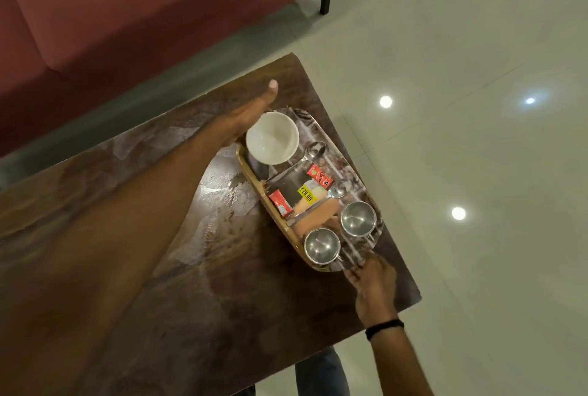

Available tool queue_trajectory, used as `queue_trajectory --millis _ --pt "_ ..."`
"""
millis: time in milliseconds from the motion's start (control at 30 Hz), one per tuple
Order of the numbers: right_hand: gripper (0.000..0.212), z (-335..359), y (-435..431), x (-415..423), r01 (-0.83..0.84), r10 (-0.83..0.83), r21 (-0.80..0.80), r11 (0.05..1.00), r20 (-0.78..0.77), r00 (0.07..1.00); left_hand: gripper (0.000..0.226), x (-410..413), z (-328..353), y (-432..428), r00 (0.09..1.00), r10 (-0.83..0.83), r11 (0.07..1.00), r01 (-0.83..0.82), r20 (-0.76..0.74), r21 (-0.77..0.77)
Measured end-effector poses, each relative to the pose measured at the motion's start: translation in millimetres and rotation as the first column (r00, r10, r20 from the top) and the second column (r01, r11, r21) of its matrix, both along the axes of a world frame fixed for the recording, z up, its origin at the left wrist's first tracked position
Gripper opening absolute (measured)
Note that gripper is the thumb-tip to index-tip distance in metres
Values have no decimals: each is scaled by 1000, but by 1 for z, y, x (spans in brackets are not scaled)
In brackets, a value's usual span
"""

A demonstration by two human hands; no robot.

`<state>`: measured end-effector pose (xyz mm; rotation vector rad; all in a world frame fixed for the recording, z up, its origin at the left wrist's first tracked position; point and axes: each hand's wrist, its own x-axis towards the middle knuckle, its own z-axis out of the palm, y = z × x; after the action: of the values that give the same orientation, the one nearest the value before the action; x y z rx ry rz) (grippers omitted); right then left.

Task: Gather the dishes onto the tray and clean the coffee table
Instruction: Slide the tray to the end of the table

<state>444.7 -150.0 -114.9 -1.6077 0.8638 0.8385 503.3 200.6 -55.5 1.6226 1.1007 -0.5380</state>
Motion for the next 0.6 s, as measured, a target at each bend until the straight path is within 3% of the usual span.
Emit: queue_trajectory --millis 233,333,500,600 --pt "26 -1 12 -15 90 -91 -55 994 -6 996 103 37 -15 -1 999 -21 999 19 41 37" --pt "25 4 14 -20 59 -57 -80 995 20 998 91 31 -16 -6 990 19 997 -29 141 72" --pt "30 12 12 -33 3 1 -125 992 38 999 50 -19 -17 -18 934 97 929 -209 343 306" --pt "28 14 14 -49 -28 27 -123 992 -9 1000 49 -81 -26 -30 930 228 888 -320 290 329"
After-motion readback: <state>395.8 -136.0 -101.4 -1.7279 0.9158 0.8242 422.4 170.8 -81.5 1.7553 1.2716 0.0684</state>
